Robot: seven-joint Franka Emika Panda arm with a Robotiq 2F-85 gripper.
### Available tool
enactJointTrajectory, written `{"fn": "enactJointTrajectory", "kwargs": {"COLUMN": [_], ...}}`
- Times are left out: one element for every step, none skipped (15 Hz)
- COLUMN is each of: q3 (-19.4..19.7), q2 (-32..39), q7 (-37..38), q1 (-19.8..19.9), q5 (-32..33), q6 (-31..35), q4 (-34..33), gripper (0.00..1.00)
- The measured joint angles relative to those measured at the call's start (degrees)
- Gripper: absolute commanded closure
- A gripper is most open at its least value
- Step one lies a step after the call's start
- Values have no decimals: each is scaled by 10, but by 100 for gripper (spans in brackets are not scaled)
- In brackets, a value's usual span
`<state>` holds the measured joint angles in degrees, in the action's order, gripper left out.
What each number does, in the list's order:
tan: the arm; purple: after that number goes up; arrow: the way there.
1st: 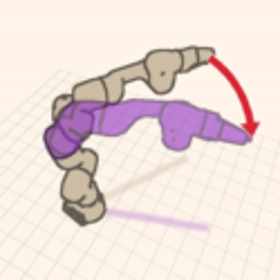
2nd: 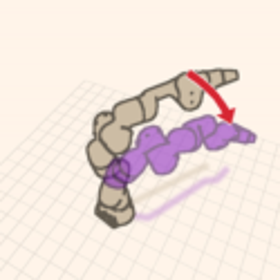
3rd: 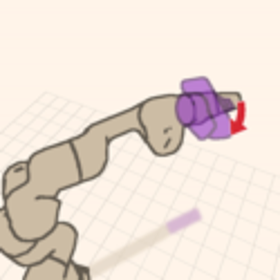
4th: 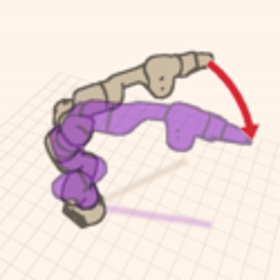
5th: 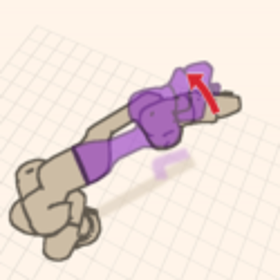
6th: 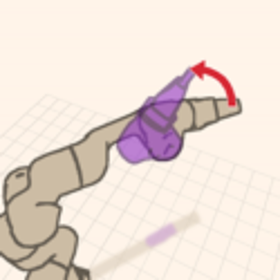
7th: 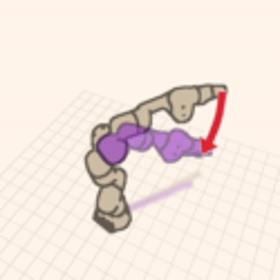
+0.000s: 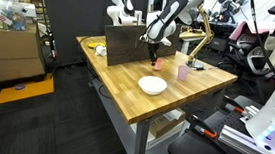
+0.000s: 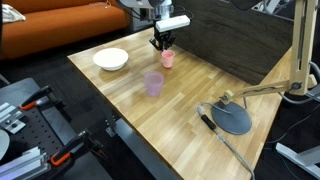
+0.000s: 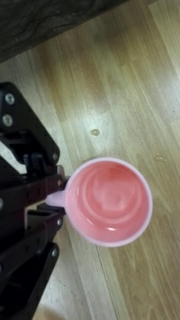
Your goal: Flip the switch of the desk lamp. Pick up the light pink cup from the table and pour some of its water in the white dish.
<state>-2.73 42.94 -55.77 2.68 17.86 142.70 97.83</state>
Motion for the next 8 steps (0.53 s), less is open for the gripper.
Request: {"fn": "enactJointTrajectory", "kwargs": {"q3": [-2,-5,-8,-11,-15,-20,-25,-31], "q2": [-7,-13,-20,-26,-33,-39,-47,-57], "q7": [-3,-5,-8,-11,-13,-13,-13,-13], "q1": [0,0,0,0,0,0,0,-1], "q5": [-1,-1,-2,-3,-4,-5,-5,-5], "q6": [0,0,0,0,0,0,0,1], "q4": [0,0,0,1,3,6,10,16], "gripper": [96,96,96,96,96,96,96,96]}}
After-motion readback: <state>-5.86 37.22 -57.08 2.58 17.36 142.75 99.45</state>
